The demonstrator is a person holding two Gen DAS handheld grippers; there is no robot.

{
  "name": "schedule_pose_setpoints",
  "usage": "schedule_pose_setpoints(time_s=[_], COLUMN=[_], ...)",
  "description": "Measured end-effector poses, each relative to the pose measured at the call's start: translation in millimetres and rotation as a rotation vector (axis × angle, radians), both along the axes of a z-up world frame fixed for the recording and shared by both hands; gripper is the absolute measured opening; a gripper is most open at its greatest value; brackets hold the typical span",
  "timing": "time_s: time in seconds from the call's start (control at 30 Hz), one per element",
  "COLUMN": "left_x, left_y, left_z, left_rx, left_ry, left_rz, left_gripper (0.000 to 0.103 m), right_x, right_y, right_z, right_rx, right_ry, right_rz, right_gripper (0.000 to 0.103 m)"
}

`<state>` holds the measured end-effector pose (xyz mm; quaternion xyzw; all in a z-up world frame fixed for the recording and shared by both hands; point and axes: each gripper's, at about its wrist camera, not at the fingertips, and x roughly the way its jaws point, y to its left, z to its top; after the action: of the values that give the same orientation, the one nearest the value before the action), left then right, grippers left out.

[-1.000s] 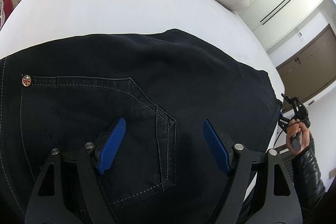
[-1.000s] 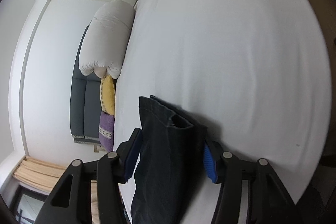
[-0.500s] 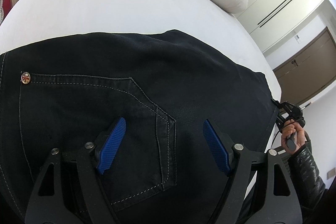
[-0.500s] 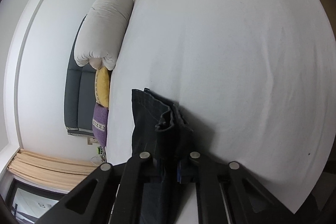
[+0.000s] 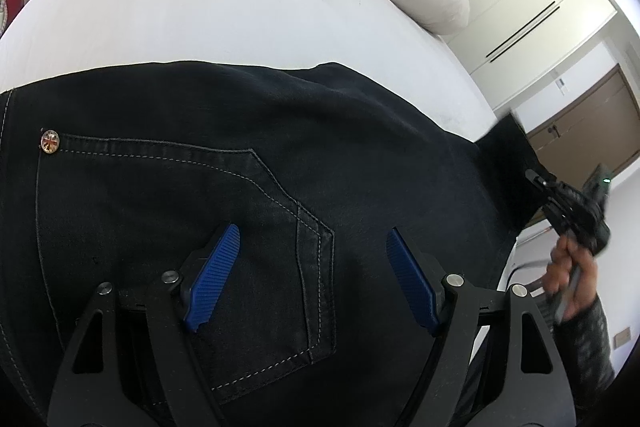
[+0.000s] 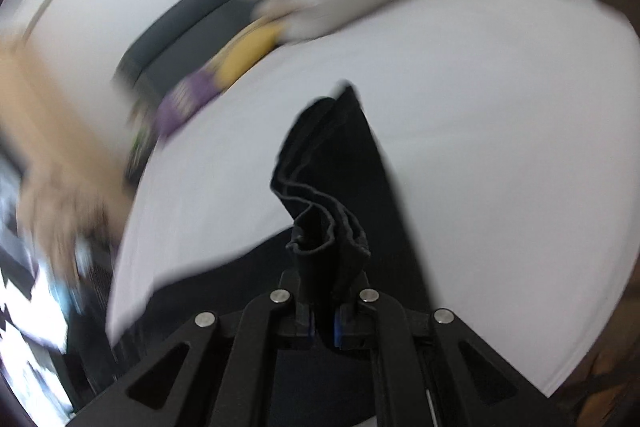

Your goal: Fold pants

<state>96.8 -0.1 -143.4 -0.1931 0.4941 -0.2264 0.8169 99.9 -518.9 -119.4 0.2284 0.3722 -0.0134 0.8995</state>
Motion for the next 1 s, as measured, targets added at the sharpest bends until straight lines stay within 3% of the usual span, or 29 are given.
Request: schedule_pose_setpoints(time_s=[0.1,0.23,0.3,0.37,0.53,0.7,0.9,0.97,1.0], left_x=[0,1,2,3,17,35,60,59,58], left_y=[3,6,8,10,-9,-44,-68,-71,-73], left_z=[-1,2,7,12,21,29,11,11,10], left_rx=[-0.013,-0.017,-0.021,-0.05,-0.23,-0.345,-0.355,-0.341,-0.335], left_ry=[0.004,0.01,0.024,0.051,0.144,0.216,0.344,0.34,0.34], left_rz=[0.003,0.007,0.019,0.043,0.018,-0.047,-0.063,-0.062,-0.07], left_gripper=[0.075,0.075,0.076,0.076,0.078,0.094,0.095,0.088,0.064], right_x=[-4,-2,-1,-2,-11,-26,-36,-37,-37], right_y=[83,159,167,169,173,192,207,212,215], right_z=[-2,-48,-66,-64,-49,-29,-25,-23,-23], right_rx=[-0.13,-0.269,-0.303,-0.325,-0.355,-0.419,-0.431,-0.436,-0.438], right_ry=[0.01,0.105,0.124,0.11,0.059,-0.011,-0.032,-0.034,-0.033], right_rz=[0.188,0.337,0.335,0.342,0.338,0.372,0.414,0.429,0.437], right_gripper=[0.007,0.007,0.007,0.007,0.007,0.007,0.007,0.007,0.007])
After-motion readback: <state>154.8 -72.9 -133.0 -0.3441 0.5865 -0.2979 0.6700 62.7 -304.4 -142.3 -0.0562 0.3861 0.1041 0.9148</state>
